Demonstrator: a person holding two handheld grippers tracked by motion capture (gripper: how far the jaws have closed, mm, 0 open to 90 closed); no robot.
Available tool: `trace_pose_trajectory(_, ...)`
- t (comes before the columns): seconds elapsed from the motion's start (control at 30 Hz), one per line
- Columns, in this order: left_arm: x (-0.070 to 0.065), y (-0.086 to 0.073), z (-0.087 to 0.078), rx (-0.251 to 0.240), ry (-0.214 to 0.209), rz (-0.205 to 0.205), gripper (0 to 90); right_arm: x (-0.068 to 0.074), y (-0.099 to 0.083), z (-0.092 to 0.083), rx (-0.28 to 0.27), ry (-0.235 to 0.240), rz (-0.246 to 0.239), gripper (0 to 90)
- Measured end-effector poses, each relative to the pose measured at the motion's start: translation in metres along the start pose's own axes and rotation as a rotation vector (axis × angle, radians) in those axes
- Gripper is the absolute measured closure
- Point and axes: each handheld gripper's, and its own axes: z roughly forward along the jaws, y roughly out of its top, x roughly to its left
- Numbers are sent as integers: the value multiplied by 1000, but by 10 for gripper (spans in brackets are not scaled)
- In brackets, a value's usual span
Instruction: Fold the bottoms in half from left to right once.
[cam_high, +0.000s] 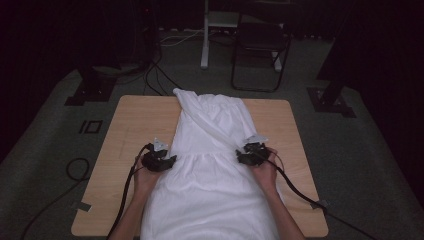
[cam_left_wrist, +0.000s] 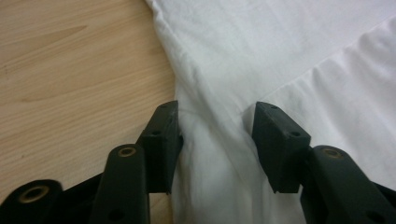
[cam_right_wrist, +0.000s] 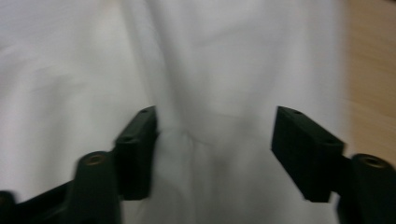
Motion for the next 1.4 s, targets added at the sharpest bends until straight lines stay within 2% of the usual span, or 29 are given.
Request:
trace_pose_trajectory(0.03,0,-1,-1,6,0,7,546,-11,-2,-4,-1,-19,17,636)
trace_pose_trajectory(0.07,-1,-2,-1,12,3,16,548,-22,-4,-6,3,11,33,794)
trace_pose_trajectory(0.1,-1,-2,-1,17,5,22,548,-31,-8,-6,6,44,46,889)
trace_pose_trajectory(0.13,-2,-3,-1,27,7,30,551,-39,-11,-6,7,53,55,891)
trace_pose_trajectory(0.2,-3,-6,1,37,0,33,553,-52,-17,-9,-23,42,120,893)
trace_pose_trajectory(0.27,-3,-6,1,32,-10,21,552,-57,-22,-9,-47,47,166,893)
trace_pose_trajectory(0.37,2,-3,-2,4,-15,3,496,-52,-26,1,-2,41,118,890)
trace_pose_trajectory(0.47,8,7,-4,-57,-28,-41,424,-53,-32,11,17,62,148,870)
trace_pose_trajectory(0.53,11,17,-2,-83,-44,-51,377,-52,-35,15,26,64,149,862)
trace_pose_trajectory(0.6,11,27,7,-75,-49,-52,347,-52,-35,15,22,67,156,855)
trace_pose_trajectory(0.7,9,35,28,-18,-52,-57,343,-55,-35,15,23,84,163,848)
trace_pose_trajectory(0.73,8,34,33,-7,-50,-58,376,-56,-36,15,19,91,169,849)
trace_pose_trajectory(0.8,7,31,37,7,-68,-61,522,-57,-38,15,9,98,178,854)
trace_pose_trajectory(0.87,5,26,35,-4,-79,-42,714,-57,-41,14,-2,104,176,865)
trace_pose_trajectory(0.9,5,24,33,-11,-84,-43,784,-56,-42,13,-8,107,175,869)
trace_pose_trajectory(0.93,5,22,31,-13,-83,-42,817,-56,-44,11,-11,110,170,873)
trace_pose_trajectory(1.13,-2,6,13,-9,-84,-9,831,-45,-60,-10,1,126,113,883)
trace_pose_trajectory(1.23,-8,-7,1,-12,-96,-3,829,-37,-72,-28,9,136,52,884)
trace_pose_trajectory(1.33,-20,-19,-12,-4,-113,15,829,-32,-87,-44,15,164,56,883)
trace_pose_trajectory(1.4,-29,-26,-21,9,-111,51,827,-29,-97,-54,7,176,68,883)
